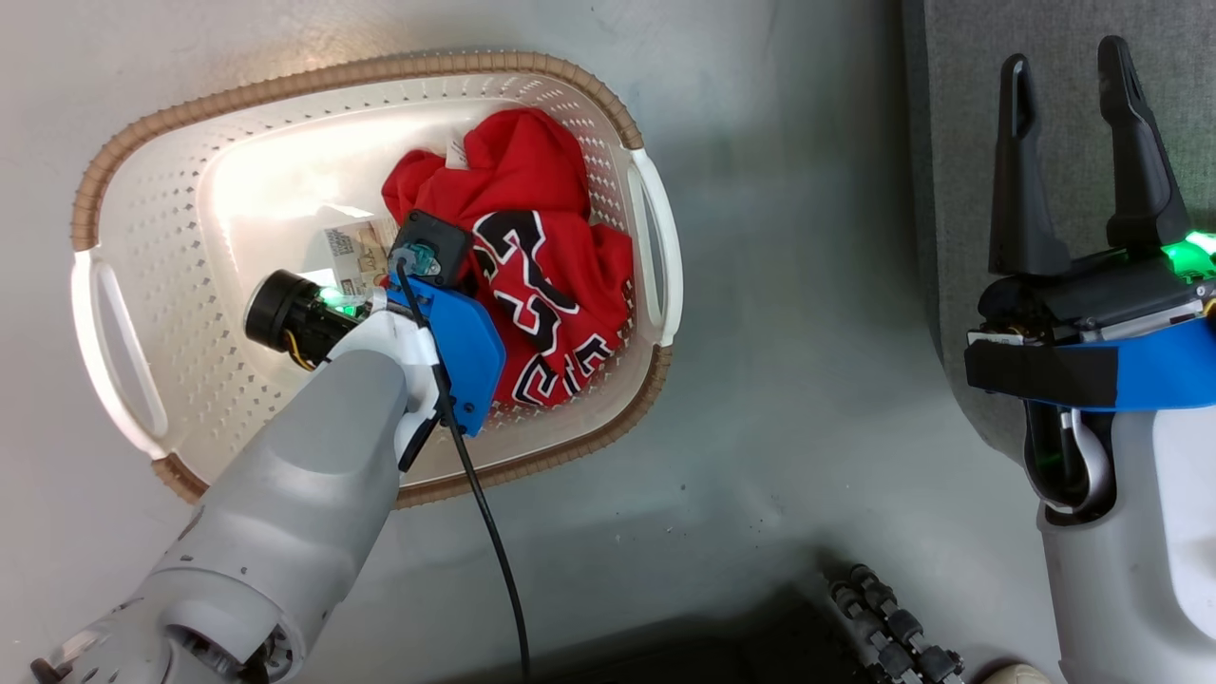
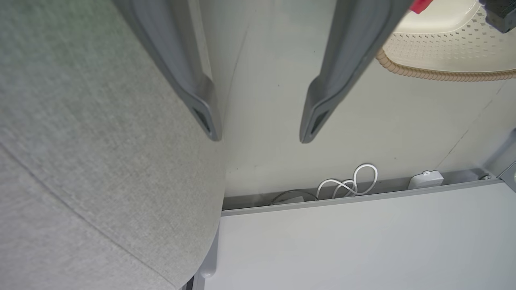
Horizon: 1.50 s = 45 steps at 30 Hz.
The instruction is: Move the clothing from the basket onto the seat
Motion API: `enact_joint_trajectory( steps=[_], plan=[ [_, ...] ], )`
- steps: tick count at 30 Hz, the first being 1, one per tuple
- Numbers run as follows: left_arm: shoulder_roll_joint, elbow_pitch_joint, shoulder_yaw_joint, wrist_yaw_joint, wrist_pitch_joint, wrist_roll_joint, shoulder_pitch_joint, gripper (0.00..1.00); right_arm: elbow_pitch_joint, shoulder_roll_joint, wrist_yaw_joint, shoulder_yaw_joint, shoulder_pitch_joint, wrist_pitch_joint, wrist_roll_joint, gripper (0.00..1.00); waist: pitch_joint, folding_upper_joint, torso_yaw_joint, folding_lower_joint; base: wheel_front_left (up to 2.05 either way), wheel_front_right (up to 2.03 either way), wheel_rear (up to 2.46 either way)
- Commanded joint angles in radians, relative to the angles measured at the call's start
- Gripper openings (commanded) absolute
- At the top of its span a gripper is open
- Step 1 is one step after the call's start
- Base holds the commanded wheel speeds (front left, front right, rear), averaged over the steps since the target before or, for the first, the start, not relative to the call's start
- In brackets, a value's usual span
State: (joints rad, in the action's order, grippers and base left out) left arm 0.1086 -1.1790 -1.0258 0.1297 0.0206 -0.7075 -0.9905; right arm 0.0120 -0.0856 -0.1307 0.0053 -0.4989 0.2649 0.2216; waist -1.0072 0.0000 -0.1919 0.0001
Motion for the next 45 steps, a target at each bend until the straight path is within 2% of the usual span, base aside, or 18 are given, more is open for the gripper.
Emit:
enact_joint_trajectory(
  steps=[1, 14, 29, 35, 45],
  plan=[
    [0.004, 0.007, -0.011, 0.001, 0.012, -0.008, -0.018, 0.0, 0.008, -0.005, 0.0, -0.01, -0.01, -0.001, 0.003, 1.0, 0.007, 0.0, 0.004, -0.0001, 0.0, 0.0, 0.0],
    [-0.011, 0.037, -0.103, 0.001, 0.118, -0.079, -0.004, 0.0, 0.025, -0.019, 0.0, -0.015, 0.007, 0.0, 0.003, 1.0, 0.096, 0.0, 0.046, -0.0001, 0.0, 0.0, 0.0],
    [-0.037, 0.076, -0.183, 0.001, 0.242, -0.12, 0.051, 0.0, 0.072, -0.042, 0.0, -0.023, 0.069, 0.0, -0.005, 1.0, 0.302, 0.0, 0.122, -0.0001, 0.0, 0.0, 0.0],
    [-0.03, 0.16, -0.106, -0.011, 0.245, -0.074, 0.08, 0.0, 0.09, -0.049, 0.0, -0.029, 0.109, 0.0, -0.01, 1.0, 0.399, 0.0, 0.145, -0.0001, 0.0, 0.0, 0.0],
    [0.001, 0.363, 0.073, -0.052, 0.246, 0.098, 0.177, 0.0, 0.12, -0.043, 0.0, -0.034, 0.188, 0.0, -0.018, 1.0, 0.551, 0.0, 0.171, -0.0001, 0.0, 0.0, 0.0]
  ],
)
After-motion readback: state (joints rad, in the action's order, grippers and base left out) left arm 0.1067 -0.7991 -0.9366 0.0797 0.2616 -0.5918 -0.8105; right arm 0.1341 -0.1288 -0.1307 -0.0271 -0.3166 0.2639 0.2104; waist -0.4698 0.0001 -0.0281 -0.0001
